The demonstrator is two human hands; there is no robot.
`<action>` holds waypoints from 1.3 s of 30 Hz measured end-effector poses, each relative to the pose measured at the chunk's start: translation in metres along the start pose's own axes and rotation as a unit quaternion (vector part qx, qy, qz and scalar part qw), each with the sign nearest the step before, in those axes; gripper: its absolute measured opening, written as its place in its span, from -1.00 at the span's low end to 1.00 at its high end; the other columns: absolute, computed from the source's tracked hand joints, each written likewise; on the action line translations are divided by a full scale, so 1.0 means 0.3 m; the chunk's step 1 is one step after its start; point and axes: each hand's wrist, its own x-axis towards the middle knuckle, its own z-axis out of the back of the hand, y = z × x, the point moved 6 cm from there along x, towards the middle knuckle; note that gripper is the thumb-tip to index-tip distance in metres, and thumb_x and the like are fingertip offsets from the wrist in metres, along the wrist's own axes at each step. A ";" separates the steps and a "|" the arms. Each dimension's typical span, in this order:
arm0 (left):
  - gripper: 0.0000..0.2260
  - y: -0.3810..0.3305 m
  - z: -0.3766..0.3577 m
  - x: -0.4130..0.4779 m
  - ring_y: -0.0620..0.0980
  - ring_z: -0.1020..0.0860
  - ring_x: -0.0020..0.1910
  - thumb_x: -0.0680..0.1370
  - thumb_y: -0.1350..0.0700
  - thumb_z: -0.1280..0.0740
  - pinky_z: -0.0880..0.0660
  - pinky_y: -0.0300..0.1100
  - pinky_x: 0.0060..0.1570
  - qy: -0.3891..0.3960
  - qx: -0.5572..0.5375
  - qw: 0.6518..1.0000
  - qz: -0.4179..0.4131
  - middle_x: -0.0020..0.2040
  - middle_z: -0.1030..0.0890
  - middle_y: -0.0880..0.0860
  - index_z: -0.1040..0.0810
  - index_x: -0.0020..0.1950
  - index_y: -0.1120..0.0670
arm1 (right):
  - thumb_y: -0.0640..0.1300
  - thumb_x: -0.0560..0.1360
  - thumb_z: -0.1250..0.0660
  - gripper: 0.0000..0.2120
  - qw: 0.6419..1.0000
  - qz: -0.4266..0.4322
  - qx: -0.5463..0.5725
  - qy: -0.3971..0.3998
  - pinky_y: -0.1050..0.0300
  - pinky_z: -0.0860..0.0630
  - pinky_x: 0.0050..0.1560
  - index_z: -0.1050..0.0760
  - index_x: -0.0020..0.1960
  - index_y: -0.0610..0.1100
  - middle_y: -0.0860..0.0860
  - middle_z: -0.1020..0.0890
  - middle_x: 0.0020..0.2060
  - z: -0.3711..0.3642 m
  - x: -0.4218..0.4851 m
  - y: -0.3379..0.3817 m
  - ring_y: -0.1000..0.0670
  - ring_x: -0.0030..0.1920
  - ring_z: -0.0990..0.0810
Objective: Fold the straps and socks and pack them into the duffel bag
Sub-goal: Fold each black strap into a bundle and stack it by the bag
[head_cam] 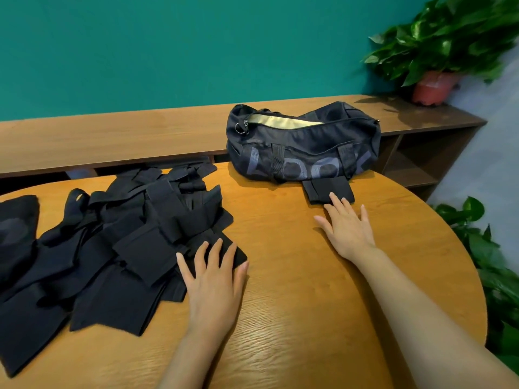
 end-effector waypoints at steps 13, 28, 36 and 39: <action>-0.55 0.002 0.049 -0.010 0.10 -0.39 0.37 0.61 -0.13 0.00 0.06 0.30 0.45 -0.046 -0.078 0.996 0.004 0.29 -0.55 0.03 -0.59 0.24 0.01 | 0.22 0.63 0.06 -0.48 0.995 0.076 0.069 -0.010 -0.20 0.12 0.53 -0.29 0.47 0.02 0.05 -0.10 0.57 0.053 -0.077 0.193 -0.02 0.57 0.05; -0.53 0.219 0.066 -0.056 0.11 -0.34 0.44 0.59 -0.15 0.00 0.06 0.37 0.39 -0.003 0.020 1.000 0.024 0.36 -0.51 0.00 -0.53 0.34 -0.03 | 0.29 0.57 0.21 -0.40 0.974 0.195 0.113 0.020 -0.04 0.21 0.52 -0.06 0.56 0.15 0.23 -0.17 0.52 -0.057 -0.370 0.524 0.11 0.55 -0.01; -0.61 0.221 0.057 -0.054 0.11 -0.34 0.44 0.61 -0.12 -0.10 0.10 0.38 0.39 -0.023 0.010 0.999 0.024 0.34 -0.52 0.01 -0.58 0.28 0.00 | 0.20 0.58 -0.02 -0.54 0.990 0.051 0.091 -0.093 -0.04 -0.19 0.47 -0.49 0.29 0.00 0.09 -0.54 0.16 0.001 -0.414 0.290 0.01 0.26 -0.44; -0.57 0.214 0.076 -0.053 0.12 -0.39 0.40 0.58 -0.12 -0.05 0.10 0.38 0.39 -0.050 0.003 0.999 0.020 0.28 -0.56 0.01 -0.62 0.19 0.00 | 0.19 0.56 -0.06 -0.60 0.986 0.047 0.091 -0.134 -0.07 -0.31 0.39 -0.53 0.14 0.00 0.10 -0.53 0.02 0.024 -0.410 0.272 0.00 0.14 -0.48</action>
